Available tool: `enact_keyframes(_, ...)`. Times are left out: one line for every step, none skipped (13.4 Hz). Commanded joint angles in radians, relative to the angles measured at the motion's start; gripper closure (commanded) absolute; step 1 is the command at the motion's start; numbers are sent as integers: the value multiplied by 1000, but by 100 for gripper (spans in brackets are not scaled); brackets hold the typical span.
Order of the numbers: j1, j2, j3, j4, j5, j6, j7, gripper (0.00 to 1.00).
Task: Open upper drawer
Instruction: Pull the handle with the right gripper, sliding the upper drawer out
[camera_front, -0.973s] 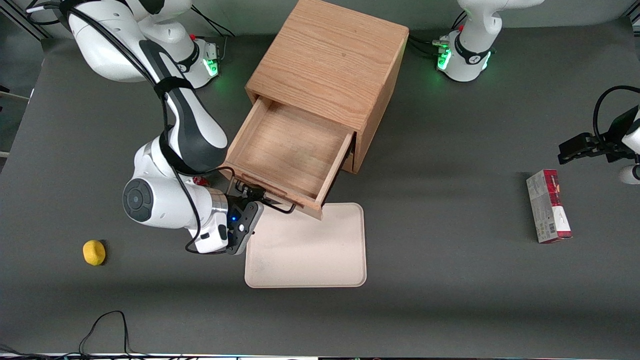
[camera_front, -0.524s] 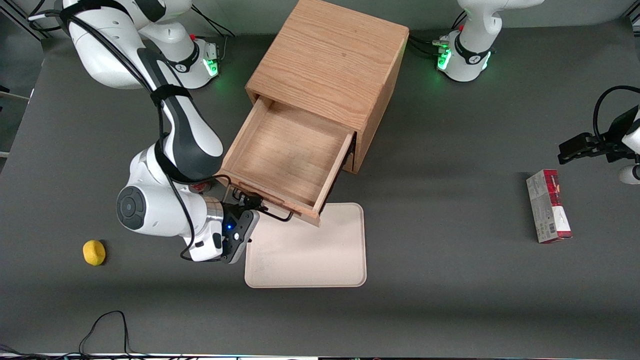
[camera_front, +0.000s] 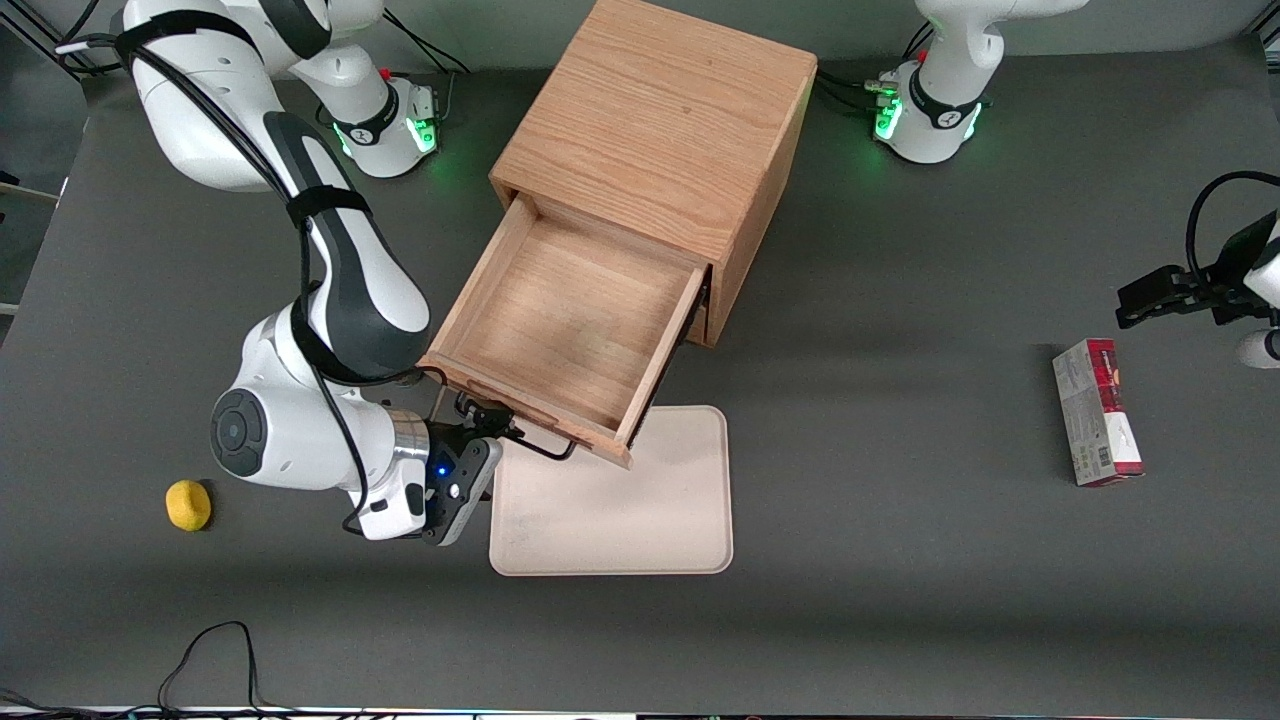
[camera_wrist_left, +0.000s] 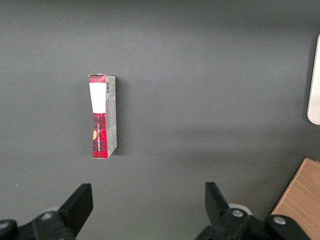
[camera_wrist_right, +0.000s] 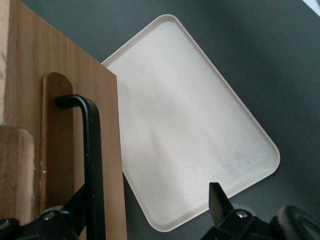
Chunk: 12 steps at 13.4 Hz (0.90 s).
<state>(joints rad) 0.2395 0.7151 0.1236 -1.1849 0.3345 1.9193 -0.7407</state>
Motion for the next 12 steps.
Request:
enact_keyframes(-8, 38, 7, 80, -9, -2, -16, 0)
enact_keyframes(-8, 38, 7, 83, -9, -6, -14, 0)
enact_keyframes(-8, 37, 7, 90, -9, -20, -14, 0)
enact_keyframes(-8, 37, 7, 106, -8, -42, -14, 0)
enact_keyframes(-6, 37, 7, 125, -8, -68, -11, 0)
enact_keyframes(-6, 33, 10, 139, -8, -88, -6, 0)
enact_keyframes(-6, 30, 11, 148, -8, -106, -5, 0)
enact_keyframes(-6, 26, 13, 153, -8, -118, -5, 0)
enact_keyframes(-6, 21, 14, 154, -8, -134, -5, 0)
enact_keyframes(-6, 17, 13, 168, -8, -161, -5, 0)
enact_keyframes(-6, 15, 2, 191, -8, -208, -2, 0)
enact_keyframes(-8, -8, -5, 202, -12, -256, 3, 0)
